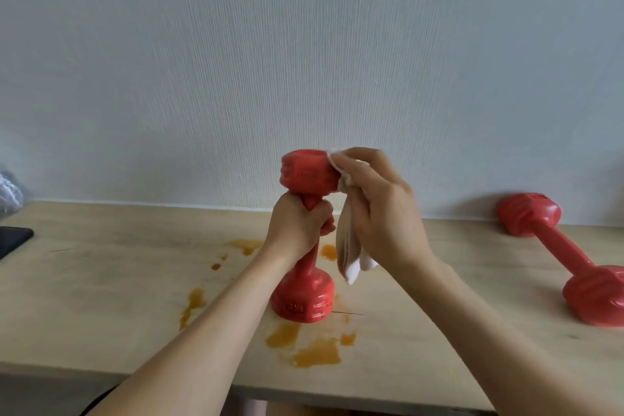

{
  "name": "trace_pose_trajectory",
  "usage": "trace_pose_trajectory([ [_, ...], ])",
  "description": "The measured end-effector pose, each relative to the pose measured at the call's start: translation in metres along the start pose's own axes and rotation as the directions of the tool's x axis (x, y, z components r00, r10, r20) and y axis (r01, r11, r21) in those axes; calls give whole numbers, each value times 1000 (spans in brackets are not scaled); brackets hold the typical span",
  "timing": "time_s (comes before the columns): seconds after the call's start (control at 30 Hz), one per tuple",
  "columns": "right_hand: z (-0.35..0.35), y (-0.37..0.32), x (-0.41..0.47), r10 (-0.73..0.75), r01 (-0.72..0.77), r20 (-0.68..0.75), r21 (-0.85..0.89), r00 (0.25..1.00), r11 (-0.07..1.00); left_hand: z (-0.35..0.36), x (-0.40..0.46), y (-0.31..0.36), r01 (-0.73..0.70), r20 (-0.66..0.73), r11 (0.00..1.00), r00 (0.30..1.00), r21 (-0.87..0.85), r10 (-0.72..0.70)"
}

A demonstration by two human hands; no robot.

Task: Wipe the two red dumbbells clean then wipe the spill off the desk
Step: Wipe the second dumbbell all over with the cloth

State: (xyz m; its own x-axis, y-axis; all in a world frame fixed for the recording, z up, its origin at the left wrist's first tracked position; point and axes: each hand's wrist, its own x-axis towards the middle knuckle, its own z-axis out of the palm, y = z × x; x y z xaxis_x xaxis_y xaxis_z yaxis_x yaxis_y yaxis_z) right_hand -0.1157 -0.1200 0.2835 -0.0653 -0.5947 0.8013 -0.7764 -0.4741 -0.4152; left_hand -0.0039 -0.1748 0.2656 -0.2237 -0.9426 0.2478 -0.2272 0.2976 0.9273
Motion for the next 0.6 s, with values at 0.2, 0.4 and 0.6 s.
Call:
trace_pose_trajectory([
  [0.2,-5,10,3,47,-50,66,43,997,998,7,2,-1,-15,11,995,1000,95,14],
  [0.4,-6,28,-3,225,-233,128,55,966,971,5,4,-7,30,6,999,1000,-17,-30],
  [0.6,-5,2,-12,-42,60,133,-130,990,990,1,5,-7,26,-26,998,999,54,-24],
])
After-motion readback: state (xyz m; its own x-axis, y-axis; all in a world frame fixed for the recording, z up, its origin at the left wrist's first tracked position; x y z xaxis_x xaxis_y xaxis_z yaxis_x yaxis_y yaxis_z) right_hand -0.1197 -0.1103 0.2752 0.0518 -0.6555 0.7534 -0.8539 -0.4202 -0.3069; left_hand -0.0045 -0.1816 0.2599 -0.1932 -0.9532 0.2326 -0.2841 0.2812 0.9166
